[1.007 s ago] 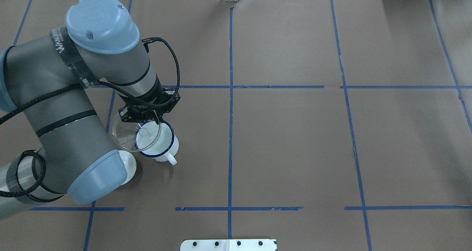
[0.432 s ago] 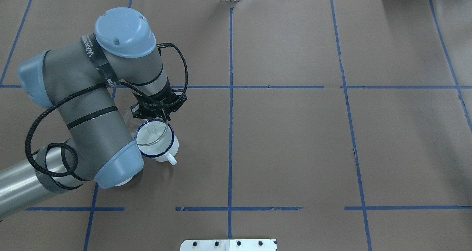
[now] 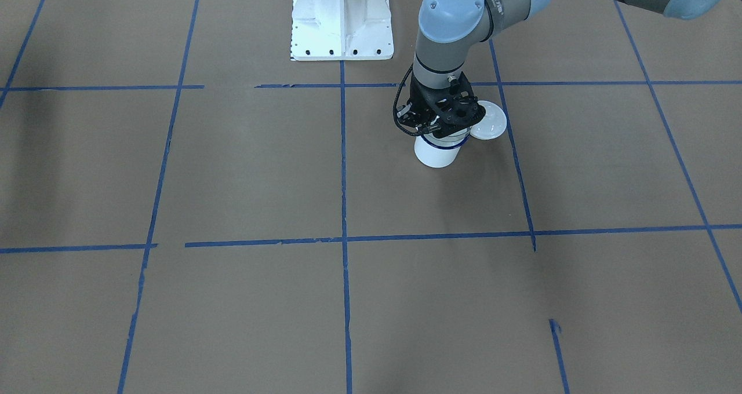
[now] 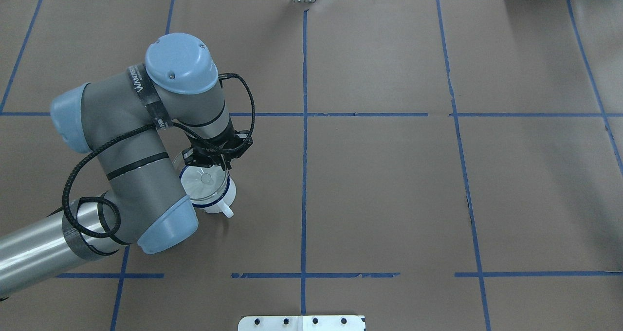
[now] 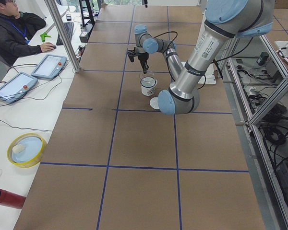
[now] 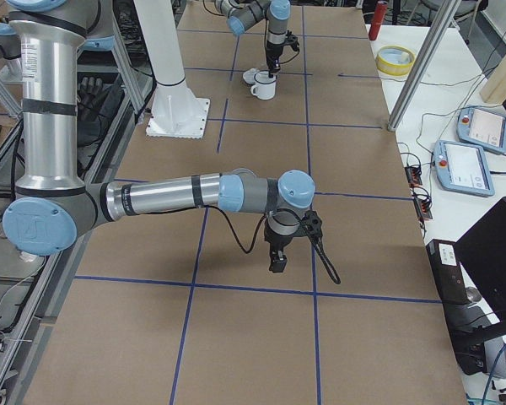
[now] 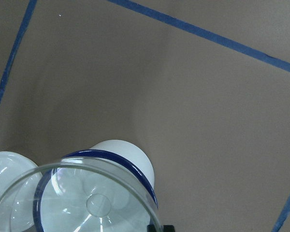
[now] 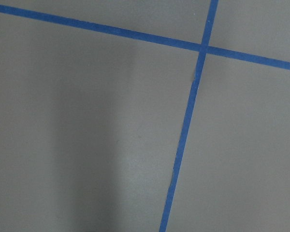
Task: Place funnel on cup
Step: 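Lower the glass cup into the white mug with the left gripper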
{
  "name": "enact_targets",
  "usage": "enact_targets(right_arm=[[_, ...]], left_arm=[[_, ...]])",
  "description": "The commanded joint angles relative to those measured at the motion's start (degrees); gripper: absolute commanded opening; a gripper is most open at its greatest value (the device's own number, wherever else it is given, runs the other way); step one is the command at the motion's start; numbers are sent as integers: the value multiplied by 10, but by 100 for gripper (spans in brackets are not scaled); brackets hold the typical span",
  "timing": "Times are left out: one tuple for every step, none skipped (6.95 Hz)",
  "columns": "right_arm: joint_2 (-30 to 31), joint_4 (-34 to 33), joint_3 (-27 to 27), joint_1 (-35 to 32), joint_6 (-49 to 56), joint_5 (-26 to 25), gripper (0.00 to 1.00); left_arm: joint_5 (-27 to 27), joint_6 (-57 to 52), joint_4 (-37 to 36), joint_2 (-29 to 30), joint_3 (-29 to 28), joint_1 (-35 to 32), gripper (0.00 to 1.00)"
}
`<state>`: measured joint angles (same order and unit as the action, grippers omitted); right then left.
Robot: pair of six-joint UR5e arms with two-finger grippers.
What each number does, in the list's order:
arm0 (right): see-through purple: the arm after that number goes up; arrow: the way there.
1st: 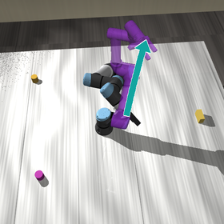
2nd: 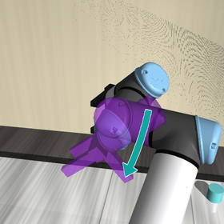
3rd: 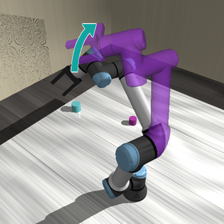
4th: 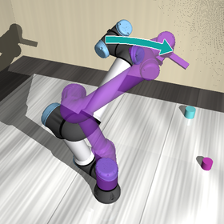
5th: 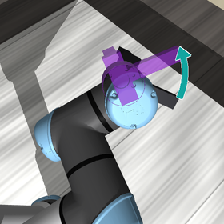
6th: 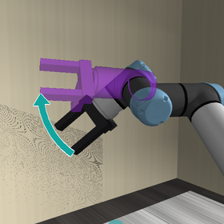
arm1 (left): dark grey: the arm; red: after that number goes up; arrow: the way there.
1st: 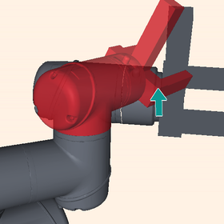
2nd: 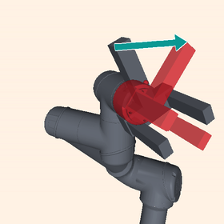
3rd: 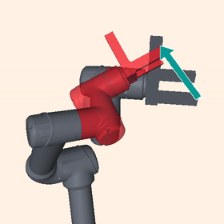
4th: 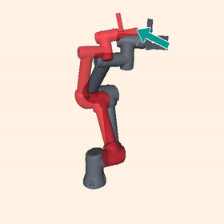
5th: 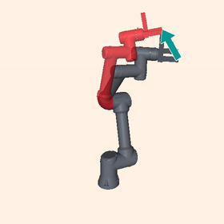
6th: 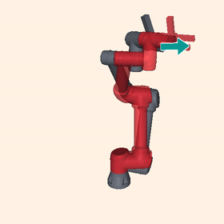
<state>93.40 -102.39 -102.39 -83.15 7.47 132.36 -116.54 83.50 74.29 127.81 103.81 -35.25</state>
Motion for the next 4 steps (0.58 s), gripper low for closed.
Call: enact_targets(right_arm=[[0, 0, 0, 0, 0, 0, 100], [0, 0, 0, 0, 0, 0, 100], [0, 0, 0, 0, 0, 0, 100], [0, 0, 0, 0, 0, 0, 100]], left_arm=[[0, -14, 7, -8, -8, 4, 0], [0, -17, 7, -10, -8, 4, 0], [0, -17, 8, -10, -8, 4, 0], [-1, -17, 14, -12, -8, 4, 5]])
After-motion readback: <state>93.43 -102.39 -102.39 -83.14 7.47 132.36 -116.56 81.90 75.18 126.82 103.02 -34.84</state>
